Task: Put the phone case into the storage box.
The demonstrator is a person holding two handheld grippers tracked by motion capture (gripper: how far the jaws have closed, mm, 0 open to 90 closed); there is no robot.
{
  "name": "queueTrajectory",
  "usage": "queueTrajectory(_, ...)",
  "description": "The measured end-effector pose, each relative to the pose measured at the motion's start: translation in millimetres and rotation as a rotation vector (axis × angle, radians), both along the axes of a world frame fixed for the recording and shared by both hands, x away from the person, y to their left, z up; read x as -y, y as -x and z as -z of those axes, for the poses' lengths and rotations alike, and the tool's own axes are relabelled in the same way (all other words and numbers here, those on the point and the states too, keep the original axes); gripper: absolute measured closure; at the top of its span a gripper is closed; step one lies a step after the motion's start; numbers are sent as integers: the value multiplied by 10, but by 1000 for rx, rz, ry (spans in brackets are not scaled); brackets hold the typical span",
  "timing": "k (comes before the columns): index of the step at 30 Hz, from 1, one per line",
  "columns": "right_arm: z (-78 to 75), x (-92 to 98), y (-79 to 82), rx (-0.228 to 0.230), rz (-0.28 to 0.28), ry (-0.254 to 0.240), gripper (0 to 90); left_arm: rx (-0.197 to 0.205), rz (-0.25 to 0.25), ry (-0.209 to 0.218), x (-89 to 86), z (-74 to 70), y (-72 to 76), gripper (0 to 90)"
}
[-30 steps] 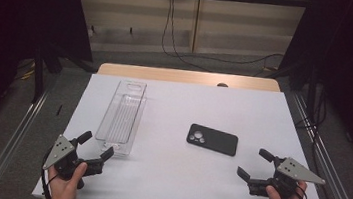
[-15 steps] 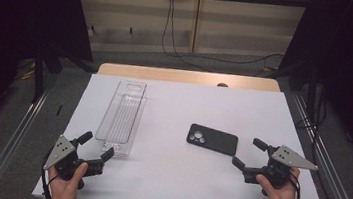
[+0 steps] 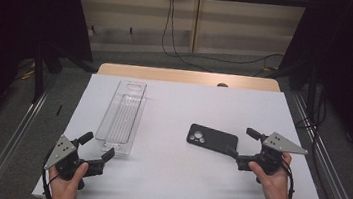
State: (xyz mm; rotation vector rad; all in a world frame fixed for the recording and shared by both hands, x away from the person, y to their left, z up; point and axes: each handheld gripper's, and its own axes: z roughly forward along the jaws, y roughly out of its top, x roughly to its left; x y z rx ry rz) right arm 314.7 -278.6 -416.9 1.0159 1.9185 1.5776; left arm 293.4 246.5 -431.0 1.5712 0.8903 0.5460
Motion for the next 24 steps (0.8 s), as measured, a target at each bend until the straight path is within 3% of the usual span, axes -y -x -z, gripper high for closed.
queueTrajectory(19, -100, -158, -510, -54, -47, 69, 16, -1, 7, -3, -7, -1, -7, 27)
queueTrajectory(24, -102, -247, -646, -116, -52, 126, 7, -4, 3, -8, -10, 0, -9, 28)
